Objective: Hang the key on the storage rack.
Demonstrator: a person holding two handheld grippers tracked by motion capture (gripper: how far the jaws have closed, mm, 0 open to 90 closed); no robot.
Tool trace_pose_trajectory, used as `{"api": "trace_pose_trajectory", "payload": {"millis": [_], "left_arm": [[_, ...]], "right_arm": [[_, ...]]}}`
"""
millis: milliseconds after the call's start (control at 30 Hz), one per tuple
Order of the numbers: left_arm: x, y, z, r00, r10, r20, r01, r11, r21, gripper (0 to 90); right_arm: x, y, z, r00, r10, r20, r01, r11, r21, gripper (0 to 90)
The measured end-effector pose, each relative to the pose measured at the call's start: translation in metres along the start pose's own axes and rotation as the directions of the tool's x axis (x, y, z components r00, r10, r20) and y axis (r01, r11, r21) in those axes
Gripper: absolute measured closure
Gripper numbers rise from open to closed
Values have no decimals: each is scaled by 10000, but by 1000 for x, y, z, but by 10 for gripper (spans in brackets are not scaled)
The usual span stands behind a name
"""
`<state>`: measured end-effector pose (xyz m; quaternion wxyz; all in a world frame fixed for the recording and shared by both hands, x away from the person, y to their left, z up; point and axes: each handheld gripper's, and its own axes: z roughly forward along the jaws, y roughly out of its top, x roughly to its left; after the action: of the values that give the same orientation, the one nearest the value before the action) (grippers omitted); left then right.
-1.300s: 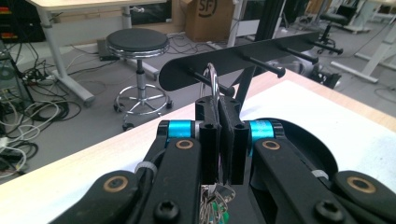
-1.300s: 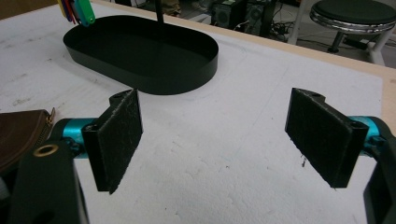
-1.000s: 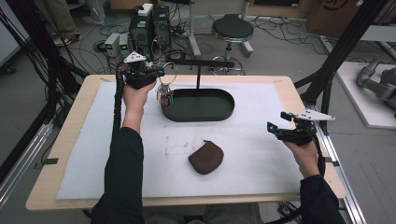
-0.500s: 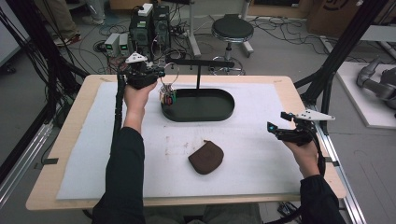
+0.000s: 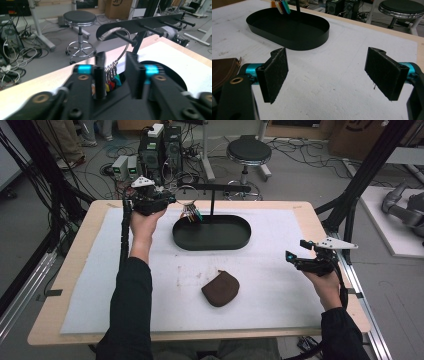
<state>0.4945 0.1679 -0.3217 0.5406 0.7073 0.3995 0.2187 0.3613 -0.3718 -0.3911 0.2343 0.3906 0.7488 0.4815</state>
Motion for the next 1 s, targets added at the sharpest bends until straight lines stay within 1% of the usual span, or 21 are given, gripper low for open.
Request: {"api": "trace_pose_trajectory", "payload": {"millis": [33, 100, 133, 167, 200, 233, 267, 300, 367, 400, 433, 500, 567, 600, 633, 733, 767, 800, 967, 1000], "left_arm": [[0, 0, -1, 9999, -100, -12, 100, 9999, 17, 682], [-1, -1, -4, 9999, -139, 21, 139, 9999, 17, 624], [-2, -2, -5, 9999, -146, -11, 146, 9999, -25, 558], [-4, -3, -7, 9999, -157, -26, 157, 9999, -32, 558], [-5, -4, -8, 9999, -141, -3, 141, 9999, -31, 526], [-7, -6, -10, 10000, -84, -31, 84, 10000, -38, 489], [-11, -9, -14, 10000, 50, -7, -50, 10000, -80, 474], [-11, -9, -14, 10000, 50, -7, -50, 10000, -80, 464], [-15, -13, -21, 9998, 203, 23, -203, 9997, -145, 450], [-17, -16, -25, 9996, 282, 26, -281, 9994, -210, 408], [-19, -17, -28, 9993, 374, 47, -373, 9992, -153, 387], [-24, -22, -36, 9978, 664, 66, -663, 9976, -196, 377], [-28, -26, -44, 9963, 821, 255, -816, 9965, -181, 360], [-31, -28, -49, 9955, 908, 259, -904, 9957, -178, 360], [-34, -30, -54, 9947, 988, 277, -980, 9948, -276, 348], [-42, -35, -70, 9913, 1202, 534, -1179, 9920, -451, 336], [-48, -40, -81, 9883, 1377, 653, -1339, 9892, -594, 327], [-48, -40, -81, 9883, 1377, 653, -1339, 9892, -594, 327], [-60, -54, -106, 9831, 1534, 1004, -1458, 9862, -790, 303], [-62, -58, -110, 9818, 1566, 1075, -1489, 9859, -757, 299]], "right_arm": [[0, 0, 0, 10000, 0, 0, 0, 10000, 0, 194], [0, 0, 0, 10000, 36, -12, -36, 10000, 8, 194], [0, 0, 1, 10000, 15, -22, -15, 10000, 3, 194], [0, 0, 1, 10000, 15, -22, -15, 10000, 3, 194], [0, 0, 1, 10000, 6, -23, -6, 10000, 1, 194], [1, 0, 1, 10000, -42, -20, 42, 10000, 49, 194], [2, 0, 2, 10000, -36, -24, 36, 10000, 42, 194], [3, 0, 2, 10000, -47, -33, 47, 10000, 53, 194], [3, 0, 2, 10000, -72, -46, 72, 10000, 69, 194], [3, 0, 2, 10000, -67, -33, 67, 9999, 91, 194], [3, 0, 3, 10000, -88, -30, 89, 9999, 128, 194], [4, 0, 3, 10000, -84, -43, 85, 9999, 140, 194], [4, 0, 4, 9999, -127, -35, 128, 9998, 143, 193], [4, 0, 4, 9999, -127, -35, 128, 9998, 143, 193], [5, 1, 4, 9999, -114, -41, 115, 9998, 159, 194], [6, 1, 6, 9998, -173, -86, 174, 9997, 198, 194], [7, 1, 7, 9998, -162, -129, 165, 9996, 243, 194], [7, 1, 7, 9998, -156, -134, 159, 9996, 247, 193], [8, 1, 9, 9997, -154, -193, 160, 9993, 344, 193], [9, 1, 9, 9997, -146, -207, 153, 9993, 347, 193]]}}
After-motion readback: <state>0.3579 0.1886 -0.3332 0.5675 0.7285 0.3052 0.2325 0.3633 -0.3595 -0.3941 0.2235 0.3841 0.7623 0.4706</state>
